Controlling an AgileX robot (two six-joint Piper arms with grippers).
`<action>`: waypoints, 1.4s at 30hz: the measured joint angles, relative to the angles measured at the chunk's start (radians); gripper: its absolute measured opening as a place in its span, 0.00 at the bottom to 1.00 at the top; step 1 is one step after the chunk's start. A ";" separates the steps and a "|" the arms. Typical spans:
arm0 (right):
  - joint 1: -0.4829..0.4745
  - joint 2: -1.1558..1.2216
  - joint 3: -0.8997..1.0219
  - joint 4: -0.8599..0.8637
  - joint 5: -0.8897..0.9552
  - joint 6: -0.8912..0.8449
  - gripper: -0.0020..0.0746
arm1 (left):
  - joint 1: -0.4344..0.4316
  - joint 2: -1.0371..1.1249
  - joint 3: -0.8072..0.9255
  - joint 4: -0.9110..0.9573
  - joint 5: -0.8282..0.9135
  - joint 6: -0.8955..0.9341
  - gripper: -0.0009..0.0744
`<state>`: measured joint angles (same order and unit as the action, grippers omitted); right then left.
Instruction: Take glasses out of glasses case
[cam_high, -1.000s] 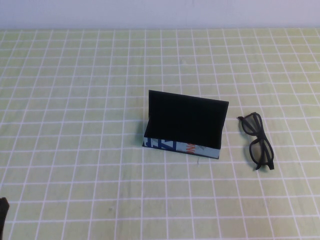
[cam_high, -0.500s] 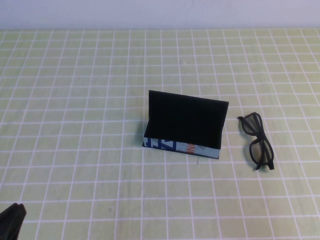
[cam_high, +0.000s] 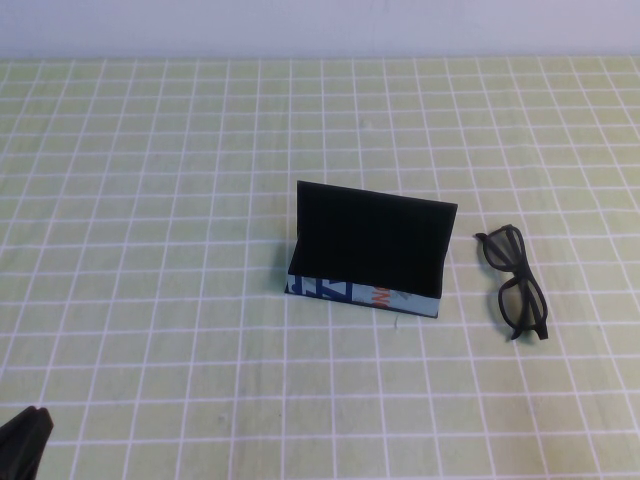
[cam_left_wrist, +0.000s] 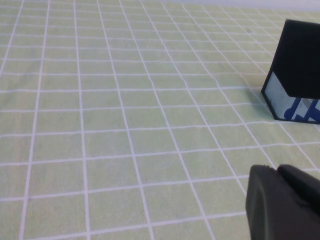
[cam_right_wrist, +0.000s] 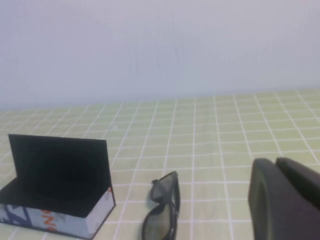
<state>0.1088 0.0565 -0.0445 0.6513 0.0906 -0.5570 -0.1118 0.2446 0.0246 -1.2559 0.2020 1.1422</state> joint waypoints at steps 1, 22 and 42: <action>-0.008 -0.027 0.017 -0.002 -0.002 0.000 0.01 | 0.000 0.000 0.000 0.000 0.000 0.001 0.01; -0.015 -0.064 0.070 -0.419 -0.038 0.362 0.00 | 0.000 0.000 0.000 -0.001 0.000 0.005 0.01; -0.015 -0.064 0.072 -0.532 0.226 0.465 0.00 | 0.000 0.000 0.000 -0.001 0.000 0.005 0.01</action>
<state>0.0940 -0.0070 0.0275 0.1188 0.3171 -0.0922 -0.1118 0.2446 0.0246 -1.2565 0.2020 1.1475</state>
